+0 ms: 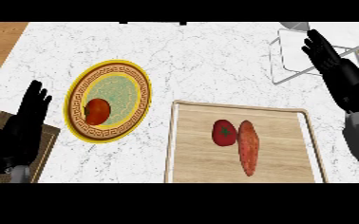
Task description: Pick the sweet potato from the tray and place it in the tiered shelf
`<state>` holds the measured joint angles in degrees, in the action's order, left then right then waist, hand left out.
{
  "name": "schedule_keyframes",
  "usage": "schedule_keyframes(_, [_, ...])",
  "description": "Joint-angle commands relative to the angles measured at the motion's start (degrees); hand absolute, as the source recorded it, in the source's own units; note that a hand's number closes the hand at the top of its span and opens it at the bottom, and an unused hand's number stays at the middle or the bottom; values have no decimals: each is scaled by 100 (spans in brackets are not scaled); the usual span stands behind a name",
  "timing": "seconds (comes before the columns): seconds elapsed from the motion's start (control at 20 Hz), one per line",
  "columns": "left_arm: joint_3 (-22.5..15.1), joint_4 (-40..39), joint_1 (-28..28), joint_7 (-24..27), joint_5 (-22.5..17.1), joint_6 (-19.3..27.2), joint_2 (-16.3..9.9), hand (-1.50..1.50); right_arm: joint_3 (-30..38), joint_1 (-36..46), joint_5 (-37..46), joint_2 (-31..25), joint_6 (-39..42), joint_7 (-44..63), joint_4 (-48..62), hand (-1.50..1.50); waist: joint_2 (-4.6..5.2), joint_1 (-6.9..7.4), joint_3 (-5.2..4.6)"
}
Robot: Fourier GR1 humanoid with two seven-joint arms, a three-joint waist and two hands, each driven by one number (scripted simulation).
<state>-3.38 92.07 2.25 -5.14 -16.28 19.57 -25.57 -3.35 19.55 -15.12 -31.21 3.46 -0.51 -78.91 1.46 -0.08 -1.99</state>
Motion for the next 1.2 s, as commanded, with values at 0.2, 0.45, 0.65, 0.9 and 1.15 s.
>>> schedule_keyframes(0.2, [-829, -336, -668, 458, 698, -338, 225, 0, 499, -567, -486, 393, -610, 587, -146, -150, -147, -288, 196])
schedule_keyframes(0.45, [-865, -133, -512, 423, 553, -526, 153, 0, 484, -1081, 979, -315, -1690, 485, 557, 150, -14, -523, 109])
schedule_keyframes(0.65, [-1103, -296, -786, 372, 631, -611, 350, 0, 900, -1880, 1005, 1206, -3559, -456, 452, -150, -140, -392, 203])
schedule_keyframes(0.9, [-1222, -727, -962, 545, 770, -701, 629, 0, 1135, -2796, 277, 2126, -3405, -1710, -827, -150, -171, -191, 199])
schedule_keyframes(1.15, [-1173, -940, -1259, 434, 916, -696, 734, 0, 424, -3535, 531, 1148, -2096, -862, -1521, -150, -157, -105, 191])
